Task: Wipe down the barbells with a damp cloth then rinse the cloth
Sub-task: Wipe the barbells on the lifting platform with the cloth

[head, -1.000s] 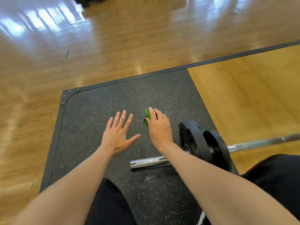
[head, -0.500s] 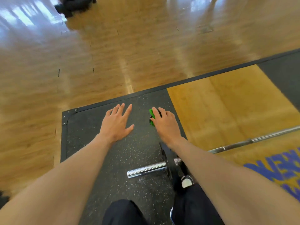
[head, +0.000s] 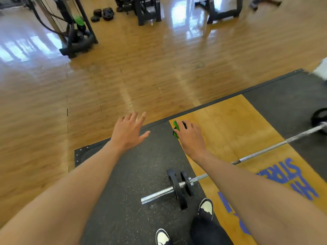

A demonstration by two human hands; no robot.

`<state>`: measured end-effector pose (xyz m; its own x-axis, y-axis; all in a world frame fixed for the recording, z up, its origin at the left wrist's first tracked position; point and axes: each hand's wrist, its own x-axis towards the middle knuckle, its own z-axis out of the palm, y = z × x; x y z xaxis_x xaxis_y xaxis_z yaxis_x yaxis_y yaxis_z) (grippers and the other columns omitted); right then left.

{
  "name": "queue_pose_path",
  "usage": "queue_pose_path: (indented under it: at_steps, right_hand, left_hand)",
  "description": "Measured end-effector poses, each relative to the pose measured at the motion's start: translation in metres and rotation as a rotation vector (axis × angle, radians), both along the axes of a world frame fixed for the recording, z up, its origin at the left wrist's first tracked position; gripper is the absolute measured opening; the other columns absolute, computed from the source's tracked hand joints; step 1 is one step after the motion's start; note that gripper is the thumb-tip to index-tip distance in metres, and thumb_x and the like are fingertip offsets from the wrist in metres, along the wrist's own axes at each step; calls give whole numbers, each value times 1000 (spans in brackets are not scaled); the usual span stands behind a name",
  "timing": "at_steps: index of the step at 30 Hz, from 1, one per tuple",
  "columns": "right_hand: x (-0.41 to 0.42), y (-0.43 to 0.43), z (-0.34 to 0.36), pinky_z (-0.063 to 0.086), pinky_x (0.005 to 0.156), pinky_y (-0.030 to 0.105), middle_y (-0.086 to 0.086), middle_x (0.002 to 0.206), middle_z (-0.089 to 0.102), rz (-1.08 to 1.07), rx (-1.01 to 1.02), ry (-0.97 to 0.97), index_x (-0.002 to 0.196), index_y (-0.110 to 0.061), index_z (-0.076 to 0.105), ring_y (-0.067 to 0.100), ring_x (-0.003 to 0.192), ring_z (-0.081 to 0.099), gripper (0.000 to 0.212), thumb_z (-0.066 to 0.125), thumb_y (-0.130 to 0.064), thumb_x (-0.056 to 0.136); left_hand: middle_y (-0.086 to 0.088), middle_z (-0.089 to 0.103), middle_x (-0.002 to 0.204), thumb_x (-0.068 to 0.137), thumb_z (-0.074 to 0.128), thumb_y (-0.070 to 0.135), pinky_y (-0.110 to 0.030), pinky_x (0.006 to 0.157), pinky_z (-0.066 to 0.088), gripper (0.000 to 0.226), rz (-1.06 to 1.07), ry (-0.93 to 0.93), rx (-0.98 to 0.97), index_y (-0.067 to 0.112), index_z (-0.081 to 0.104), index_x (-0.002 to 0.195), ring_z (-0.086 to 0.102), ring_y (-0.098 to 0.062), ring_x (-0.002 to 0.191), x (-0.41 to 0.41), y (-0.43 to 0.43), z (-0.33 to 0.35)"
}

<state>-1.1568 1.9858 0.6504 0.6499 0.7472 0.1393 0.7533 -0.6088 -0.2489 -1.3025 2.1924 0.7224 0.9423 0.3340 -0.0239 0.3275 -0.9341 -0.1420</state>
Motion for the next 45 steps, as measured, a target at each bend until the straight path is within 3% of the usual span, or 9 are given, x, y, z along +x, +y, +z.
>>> queue_pose_path:
  at_steps: [4, 11, 16, 21, 28, 32, 38, 45]
  right_hand:
    - [30, -25, 18, 42, 97, 45, 17, 141, 53, -14, -40, 15, 152, -13, 42, 40, 119, 54, 48, 43, -34, 109]
    - [98, -51, 6, 43, 94, 44, 16, 137, 55, 93, -68, -16, 150, -15, 43, 38, 112, 56, 47, 40, -38, 109]
    - [153, -74, -26, 42, 94, 45, 16, 138, 55, 259, -95, -10, 151, -14, 42, 39, 115, 55, 48, 40, -37, 109]
    - [187, -104, -69, 48, 87, 48, 17, 126, 61, 408, -90, -1, 143, -11, 50, 41, 105, 59, 46, 40, -37, 107]
    - [202, -129, -152, 50, 84, 48, 18, 124, 62, 495, -95, 24, 140, -11, 51, 40, 101, 61, 45, 38, -38, 106]
    - [208, -135, -208, 49, 84, 46, 16, 124, 63, 493, -50, 40, 141, -11, 51, 39, 99, 60, 47, 35, -39, 106]
    - [204, -149, -343, 47, 82, 45, 15, 123, 63, 499, 0, 65, 140, -12, 52, 39, 98, 61, 51, 30, -41, 105]
    - [163, -179, -533, 46, 85, 45, 13, 129, 61, 542, -76, 167, 142, -13, 51, 36, 102, 60, 56, 26, -46, 105]
  left_hand:
    - [-19, 49, 143, 92, 45, 65, -51, 95, 47, 77, 3, -47, 54, 15, 36, 150, 52, -39, 126, 26, 1, 32]
    - [-21, 47, 145, 91, 47, 64, -54, 95, 46, 79, 42, -28, 100, 14, 36, 152, 48, -39, 129, 53, -27, 31]
    - [-24, 43, 146, 91, 30, 69, -56, 92, 48, 83, 88, 22, 171, 13, 32, 153, 48, -42, 128, 66, -57, 15]
    - [-25, 39, 146, 90, 32, 68, -58, 91, 45, 84, 209, -19, 136, 11, 31, 151, 45, -43, 126, 78, -98, -6]
    - [-23, 35, 150, 94, 27, 70, -56, 90, 46, 83, 81, 87, 139, 12, 30, 153, 39, -39, 131, 98, -138, -62]
    - [-23, 36, 150, 95, 27, 69, -55, 93, 44, 82, 30, 97, 94, 11, 32, 153, 39, -39, 132, 108, -152, -133]
    - [-22, 31, 158, 95, 22, 74, -51, 105, 38, 87, -7, 134, -5, 15, 26, 158, 33, -39, 143, 110, -206, -312]
    - [-18, 22, 164, 99, 19, 70, -47, 119, 27, 84, 172, 93, -184, 13, 17, 160, 20, -33, 152, 103, -292, -520]
